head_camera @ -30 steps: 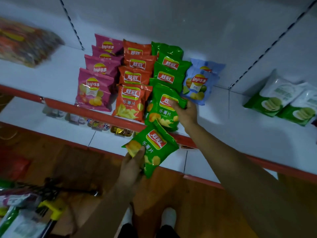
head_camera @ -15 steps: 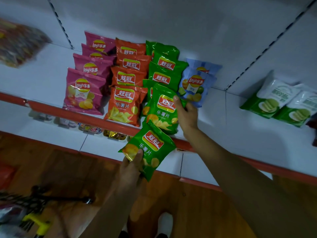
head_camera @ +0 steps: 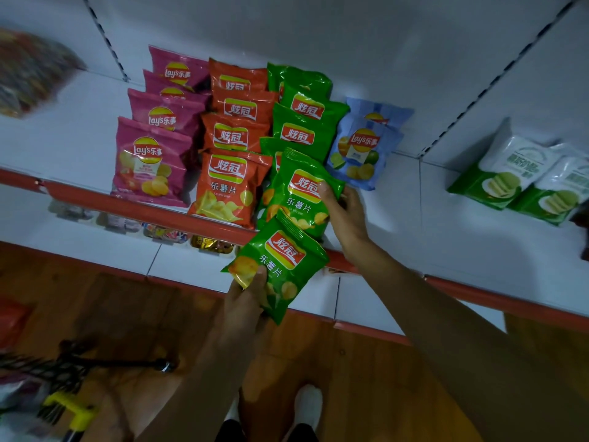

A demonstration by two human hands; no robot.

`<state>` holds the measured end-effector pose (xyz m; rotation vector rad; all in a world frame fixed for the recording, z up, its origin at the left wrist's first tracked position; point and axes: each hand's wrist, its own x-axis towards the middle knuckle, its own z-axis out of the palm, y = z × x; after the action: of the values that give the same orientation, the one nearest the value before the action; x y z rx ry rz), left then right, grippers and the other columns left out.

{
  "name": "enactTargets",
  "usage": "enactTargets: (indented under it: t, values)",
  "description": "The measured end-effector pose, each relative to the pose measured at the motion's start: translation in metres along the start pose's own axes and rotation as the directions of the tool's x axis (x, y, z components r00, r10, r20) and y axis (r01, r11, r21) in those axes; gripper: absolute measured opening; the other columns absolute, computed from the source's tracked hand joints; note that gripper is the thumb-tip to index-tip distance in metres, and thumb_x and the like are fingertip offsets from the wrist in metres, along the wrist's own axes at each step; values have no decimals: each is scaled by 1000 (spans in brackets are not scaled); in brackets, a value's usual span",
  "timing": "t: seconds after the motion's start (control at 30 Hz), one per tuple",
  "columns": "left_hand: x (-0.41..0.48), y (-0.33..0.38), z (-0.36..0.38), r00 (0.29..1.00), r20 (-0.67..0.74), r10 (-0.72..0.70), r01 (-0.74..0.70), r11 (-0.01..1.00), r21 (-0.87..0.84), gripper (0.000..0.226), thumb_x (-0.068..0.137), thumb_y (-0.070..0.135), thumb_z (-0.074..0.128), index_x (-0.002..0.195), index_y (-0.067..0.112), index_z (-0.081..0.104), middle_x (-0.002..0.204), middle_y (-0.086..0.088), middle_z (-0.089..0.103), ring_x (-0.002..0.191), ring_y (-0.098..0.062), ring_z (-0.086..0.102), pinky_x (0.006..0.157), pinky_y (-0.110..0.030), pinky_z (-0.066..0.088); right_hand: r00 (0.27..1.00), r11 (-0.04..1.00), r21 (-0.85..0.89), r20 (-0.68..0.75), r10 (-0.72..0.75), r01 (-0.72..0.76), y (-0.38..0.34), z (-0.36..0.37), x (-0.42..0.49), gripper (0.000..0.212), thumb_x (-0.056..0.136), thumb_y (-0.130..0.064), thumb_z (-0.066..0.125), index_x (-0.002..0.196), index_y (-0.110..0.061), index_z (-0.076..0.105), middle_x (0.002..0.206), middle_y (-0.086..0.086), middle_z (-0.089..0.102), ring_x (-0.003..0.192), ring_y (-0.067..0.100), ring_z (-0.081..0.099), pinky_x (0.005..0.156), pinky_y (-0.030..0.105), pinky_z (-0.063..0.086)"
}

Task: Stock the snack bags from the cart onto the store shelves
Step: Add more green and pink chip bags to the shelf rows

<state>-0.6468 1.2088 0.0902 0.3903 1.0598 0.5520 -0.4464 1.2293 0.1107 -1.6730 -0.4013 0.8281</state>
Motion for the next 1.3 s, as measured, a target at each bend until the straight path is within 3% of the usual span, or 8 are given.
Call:
enactTargets:
  t: [0.23,0.37,0.5,0.57,0.77,0.87,1.03,1.3]
  values:
    - [-13,15,7,994,104,-34,31,999,31,47,79,29,63,124,15,57,118,-11,67,105,-30,66,87,-43,53,941,993,-17,-319,-115,116,-16,-17,-26,35,85,-32,68,108,-10,54,98,8,52,85,10,51,58,1,39]
    - [-26,40,41,990,118,77,-83,996,46,39,88,23,59,125,15,54,119,-9,66,105,-28,65,79,-38,58,889,979,145,-454,-64,144,-43,-23,-59,30,83,-28,70,90,-7,51,79,1,50,70,6,51,67,14,47]
    - [-44,65,91,968,211,133,-146,988,48,37,90,20,58,127,16,55,121,-8,66,109,-26,64,84,-39,55,991,907,421,-108,77,-25,-72,-19,-104,68,70,-50,68,123,-10,56,113,5,68,99,20,68,75,30,58]
    - [-55,78,114,946,292,144,-169,984,61,36,90,17,57,126,14,57,119,-6,67,103,-21,67,78,-33,58,1000,876,482,-5,19,-14,-92,-20,-114,60,75,-41,68,126,-14,55,117,7,68,104,24,67,81,37,57]
    - [-87,107,155,877,432,209,-291,948,131,34,84,19,63,117,14,59,99,1,70,84,-9,69,68,-23,54,984,875,460,-149,-95,154,-151,-47,-121,19,85,-11,66,102,-16,67,99,5,73,91,24,69,85,44,55]
    - [-101,119,168,848,483,216,-320,936,144,53,78,27,66,127,11,52,96,1,70,81,-10,69,63,-22,54,978,872,456,-178,-109,180,-174,-63,-136,20,83,-6,66,100,-16,67,100,3,72,92,22,69,87,44,54]
    - [-130,117,190,750,655,90,-331,908,255,20,89,16,58,108,15,64,94,-1,74,81,-14,71,64,-23,56,967,864,445,-195,-163,236,-192,-90,-169,22,84,-1,64,103,-11,66,93,2,74,85,19,71,72,35,58]
    - [-171,83,201,710,705,-12,-360,853,377,25,84,17,63,109,16,66,106,-7,72,90,-20,70,72,-29,58,961,850,457,-206,-184,261,-194,-134,-224,18,86,-1,61,99,-14,65,90,1,73,78,14,71,65,29,59]
